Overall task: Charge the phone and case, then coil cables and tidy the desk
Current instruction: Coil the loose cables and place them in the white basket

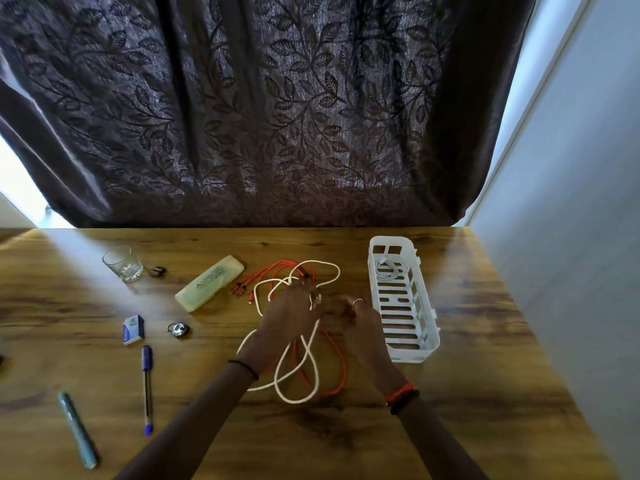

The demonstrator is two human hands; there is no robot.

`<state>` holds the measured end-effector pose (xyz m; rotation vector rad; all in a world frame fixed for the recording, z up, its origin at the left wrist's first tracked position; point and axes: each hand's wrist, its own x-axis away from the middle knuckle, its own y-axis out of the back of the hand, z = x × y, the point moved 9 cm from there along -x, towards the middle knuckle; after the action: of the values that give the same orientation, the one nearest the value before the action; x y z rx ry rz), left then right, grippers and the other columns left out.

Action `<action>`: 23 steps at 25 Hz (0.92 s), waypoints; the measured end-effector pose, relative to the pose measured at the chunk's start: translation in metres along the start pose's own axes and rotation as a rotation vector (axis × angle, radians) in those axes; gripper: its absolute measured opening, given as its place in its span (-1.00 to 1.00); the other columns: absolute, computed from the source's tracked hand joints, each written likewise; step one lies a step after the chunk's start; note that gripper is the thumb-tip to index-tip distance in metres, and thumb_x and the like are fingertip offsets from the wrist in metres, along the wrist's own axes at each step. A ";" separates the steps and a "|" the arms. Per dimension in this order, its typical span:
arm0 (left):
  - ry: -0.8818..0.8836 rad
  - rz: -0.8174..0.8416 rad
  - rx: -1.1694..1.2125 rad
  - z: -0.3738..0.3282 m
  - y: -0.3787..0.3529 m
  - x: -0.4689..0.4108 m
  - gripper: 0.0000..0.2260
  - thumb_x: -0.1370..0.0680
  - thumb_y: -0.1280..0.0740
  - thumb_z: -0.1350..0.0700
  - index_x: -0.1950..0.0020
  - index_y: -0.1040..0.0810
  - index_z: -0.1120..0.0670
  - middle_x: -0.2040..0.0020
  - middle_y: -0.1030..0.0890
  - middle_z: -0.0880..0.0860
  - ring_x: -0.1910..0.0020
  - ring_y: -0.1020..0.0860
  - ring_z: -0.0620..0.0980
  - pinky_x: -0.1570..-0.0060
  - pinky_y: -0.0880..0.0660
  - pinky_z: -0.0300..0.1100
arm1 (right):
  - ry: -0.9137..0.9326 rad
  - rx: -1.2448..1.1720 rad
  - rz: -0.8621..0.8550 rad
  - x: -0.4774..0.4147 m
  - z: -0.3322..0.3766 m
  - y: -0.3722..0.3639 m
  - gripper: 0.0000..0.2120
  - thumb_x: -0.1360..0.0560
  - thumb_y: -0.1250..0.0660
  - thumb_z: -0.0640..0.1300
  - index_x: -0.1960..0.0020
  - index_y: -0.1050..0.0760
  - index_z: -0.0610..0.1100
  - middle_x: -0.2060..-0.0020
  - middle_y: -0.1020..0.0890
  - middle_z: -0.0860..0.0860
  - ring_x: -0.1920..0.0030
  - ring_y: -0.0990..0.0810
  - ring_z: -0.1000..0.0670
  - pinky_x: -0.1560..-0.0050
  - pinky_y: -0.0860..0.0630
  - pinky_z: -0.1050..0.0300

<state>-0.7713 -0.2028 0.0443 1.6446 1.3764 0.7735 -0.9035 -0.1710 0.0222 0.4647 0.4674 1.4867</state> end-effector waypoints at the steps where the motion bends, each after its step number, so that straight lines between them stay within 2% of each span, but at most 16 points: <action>1: 0.020 -0.001 0.071 0.000 0.014 0.001 -0.78 -0.49 -0.36 0.05 -0.07 -0.56 0.12 -0.01 -0.60 0.06 0.03 -0.60 0.05 0.08 -0.53 -0.11 | -0.015 -0.041 0.043 -0.001 0.003 -0.004 -0.69 -0.51 -0.28 -0.24 -0.25 -0.48 -0.17 -0.11 -0.59 -0.06 -0.12 -0.57 -0.03 -0.11 -0.47 0.16; 3: 0.090 0.020 0.216 0.004 0.042 0.003 -0.83 -0.47 -0.39 0.07 -0.01 -0.56 0.10 0.13 -0.61 0.02 0.15 -0.59 -0.03 0.13 -0.51 -0.14 | 0.006 -0.153 0.126 0.000 0.020 -0.014 -0.71 -0.51 -0.32 -0.19 -0.23 -0.50 -0.12 -0.04 -0.64 -0.04 -0.05 -0.62 -0.01 -0.04 -0.55 0.10; 5: 0.164 0.046 0.402 0.010 0.066 0.006 -0.91 -0.48 -0.38 0.12 0.04 -0.53 0.08 0.18 -0.61 0.00 0.22 -0.58 -0.08 0.13 -0.52 -0.19 | 0.029 -0.249 0.186 0.001 0.041 -0.022 -0.74 -0.49 -0.36 -0.14 -0.18 -0.54 -0.10 0.02 -0.67 0.00 0.01 -0.64 0.05 0.00 -0.55 0.14; 8: 0.209 0.052 0.797 0.010 0.105 0.012 -0.95 -0.52 -0.34 0.22 0.06 -0.49 0.13 0.12 -0.67 0.14 0.13 -0.66 0.05 0.04 -0.61 -0.11 | 0.081 -0.285 0.236 0.002 0.076 -0.029 -0.82 -0.46 -0.40 -0.11 -0.06 -0.59 -0.05 0.19 -0.66 0.24 0.14 -0.62 0.25 0.11 -0.48 0.38; 9: 0.212 0.053 0.940 0.007 0.117 0.015 -0.94 -0.52 -0.33 0.24 0.04 -0.47 0.17 0.08 -0.67 0.20 0.08 -0.67 0.09 0.01 -0.61 -0.07 | 0.076 -0.321 0.254 0.002 0.083 -0.032 -0.83 -0.44 -0.42 -0.12 -0.03 -0.60 -0.05 0.24 -0.65 0.26 0.19 -0.61 0.28 0.16 -0.45 0.43; 12: 0.145 0.031 1.210 0.000 0.155 0.024 -0.95 -0.54 -0.27 0.29 0.03 -0.43 0.23 0.02 -0.66 0.26 0.02 -0.66 0.14 0.01 -0.61 -0.09 | 0.086 -0.425 0.299 0.001 0.108 -0.036 -0.88 -0.42 -0.44 -0.16 0.04 -0.61 -0.11 0.23 -0.68 0.06 0.25 -0.60 0.23 0.23 -0.43 0.40; 14: 0.079 -0.006 1.238 0.004 0.180 0.026 -0.97 -0.52 -0.26 0.32 0.06 -0.43 0.24 0.01 -0.66 0.25 0.01 -0.66 0.13 0.05 -0.60 -0.17 | 0.116 -0.450 0.248 -0.004 0.124 -0.031 -0.93 -0.45 -0.40 -0.20 0.06 -0.62 -0.13 0.28 -0.68 0.03 0.27 -0.59 0.17 0.22 -0.46 0.36; 16: 0.044 -0.014 1.153 0.015 0.199 0.026 -0.93 -0.47 -0.31 0.32 0.12 -0.43 0.23 0.01 -0.66 0.22 0.00 -0.66 0.08 0.06 -0.60 -0.21 | 0.089 -0.582 0.163 -0.011 0.133 -0.022 -0.90 -0.47 -0.37 -0.22 0.03 -0.62 -0.13 0.26 -0.70 0.02 0.20 -0.66 0.11 0.11 -0.54 0.30; 18: 0.035 0.056 1.030 0.027 0.208 0.023 -0.87 -0.40 -0.36 0.29 0.13 -0.43 0.22 0.01 -0.67 0.19 -0.01 -0.65 0.06 0.01 -0.60 -0.20 | 0.096 -0.606 0.067 -0.017 0.143 -0.010 -0.86 -0.49 -0.36 -0.20 -0.03 -0.63 -0.11 0.21 -0.72 -0.02 0.14 -0.69 0.07 0.07 -0.57 0.27; 21: 0.069 0.245 0.892 0.037 0.208 0.027 -0.78 -0.44 -0.35 0.27 -0.05 -0.45 0.25 0.06 -0.69 0.16 0.02 -0.66 0.04 0.00 -0.59 -0.23 | 0.208 -0.423 -0.058 -0.023 0.169 0.000 -0.81 -0.50 -0.34 -0.16 -0.09 -0.62 -0.11 0.23 -0.70 0.06 0.20 -0.67 0.17 0.15 -0.53 0.40; 23: 0.043 0.351 0.816 0.033 0.207 0.029 -0.75 -0.53 -0.27 0.21 -0.20 -0.46 0.21 0.07 -0.69 0.14 0.03 -0.65 -0.02 -0.01 -0.57 -0.28 | 0.273 -0.395 -0.096 -0.027 0.187 0.002 -0.81 -0.52 -0.32 -0.18 -0.09 -0.62 -0.16 0.32 -0.65 0.04 0.34 -0.61 0.16 0.26 -0.52 0.36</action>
<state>-0.6412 -0.1918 0.2108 2.5607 1.5615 0.4447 -0.8002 -0.1998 0.1782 -0.0728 0.3896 1.5093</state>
